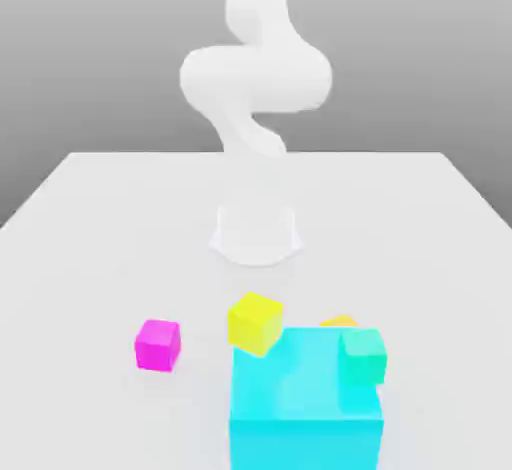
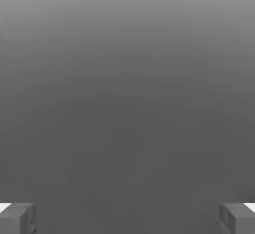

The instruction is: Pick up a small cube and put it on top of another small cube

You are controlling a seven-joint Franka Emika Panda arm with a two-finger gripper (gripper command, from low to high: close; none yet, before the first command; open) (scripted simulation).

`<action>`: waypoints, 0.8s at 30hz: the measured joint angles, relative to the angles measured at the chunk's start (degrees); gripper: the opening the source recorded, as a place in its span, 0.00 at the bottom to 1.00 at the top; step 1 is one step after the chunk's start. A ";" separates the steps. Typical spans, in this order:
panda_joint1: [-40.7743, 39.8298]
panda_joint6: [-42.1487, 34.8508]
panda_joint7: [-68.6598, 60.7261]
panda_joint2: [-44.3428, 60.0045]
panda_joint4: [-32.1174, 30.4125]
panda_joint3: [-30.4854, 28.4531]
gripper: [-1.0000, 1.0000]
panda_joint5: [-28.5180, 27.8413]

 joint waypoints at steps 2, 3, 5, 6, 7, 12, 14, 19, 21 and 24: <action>-1.17 2.98 -0.67 3.91 -3.26 -0.97 0.50 -0.97; -1.73 4.45 -1.01 5.84 -4.85 -1.51 0.50 -1.43; -2.84 7.33 -1.72 9.65 -7.99 -2.66 0.50 -2.28; -3.39 8.77 -2.10 11.54 -9.56 -3.29 0.50 -2.67; -3.93 10.22 -2.51 13.45 -11.13 -3.94 0.50 -3.03; -6.63 17.72 -5.05 23.37 -19.21 -7.60 0.50 -4.29; -7.68 20.99 -6.55 27.79 -22.65 -9.25 0.50 -4.28; -9.65 30.59 -13.53 40.72 -30.26 -12.21 0.50 0.53; -10.97 34.10 -16.84 45.22 -30.19 -10.27 0.50 4.84; -15.50 39.19 -20.47 51.54 -29.19 -4.62 0.50 9.69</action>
